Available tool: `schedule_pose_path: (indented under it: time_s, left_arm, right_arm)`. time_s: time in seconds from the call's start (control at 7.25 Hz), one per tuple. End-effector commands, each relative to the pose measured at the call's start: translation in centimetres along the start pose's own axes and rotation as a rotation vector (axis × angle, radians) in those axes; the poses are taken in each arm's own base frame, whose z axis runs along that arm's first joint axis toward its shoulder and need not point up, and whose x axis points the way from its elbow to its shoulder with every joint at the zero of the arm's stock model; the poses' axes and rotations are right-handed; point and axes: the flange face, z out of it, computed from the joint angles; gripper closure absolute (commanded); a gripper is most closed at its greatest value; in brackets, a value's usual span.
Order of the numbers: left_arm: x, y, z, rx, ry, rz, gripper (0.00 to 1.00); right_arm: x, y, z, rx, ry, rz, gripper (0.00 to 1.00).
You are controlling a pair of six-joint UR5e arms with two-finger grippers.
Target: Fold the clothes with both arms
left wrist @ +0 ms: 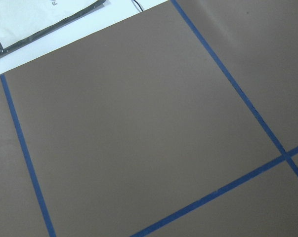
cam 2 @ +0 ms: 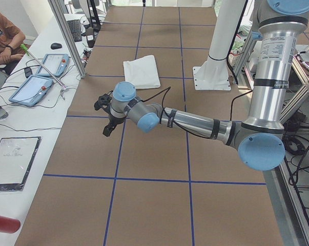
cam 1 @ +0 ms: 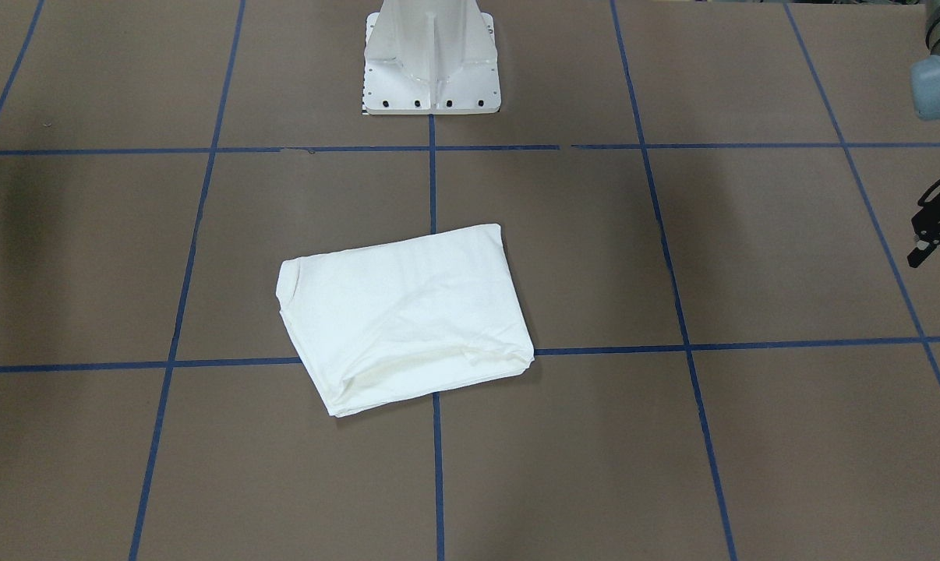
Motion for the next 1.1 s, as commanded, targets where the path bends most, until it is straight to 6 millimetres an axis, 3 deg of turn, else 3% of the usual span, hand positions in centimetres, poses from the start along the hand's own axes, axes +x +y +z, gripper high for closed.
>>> schedule_pose_path:
  time_s: [0.0,0.28,0.41,0.55,0.69,0.96]
  left_arm:
    - [-1.1,2.5,-1.7,-0.001,-0.007,-0.010,0.00]
    - [0.0,3.8,-6.1,0.034,0.038,-0.038,0.00]
    - [0.8,4.6,-6.9,0.022,0.034,-0.049,0.00]
    - [0.3,5.2,-5.7,-0.004,0.011,-0.072,0.00]
    - [0.1,5.3,-5.7,-0.004,-0.004,-0.081,0.00]
    - [-0.8,6.4,-4.7,-0.034,-0.003,-0.109,0.00]
  right_arm:
    - [1.7,2.2,-0.5,-0.009,0.056,-0.076,0.00]
    - [1.8,2.4,-0.3,-0.013,0.045,-0.091,0.00]
    - [1.6,2.6,-0.5,-0.011,0.035,-0.092,0.00]
    - [2.4,3.5,-0.5,-0.009,0.046,-0.082,0.00]
    - [2.7,4.3,-1.0,0.000,0.051,-0.078,0.00]
    - [3.7,5.1,0.0,-0.022,0.064,-0.055,0.00]
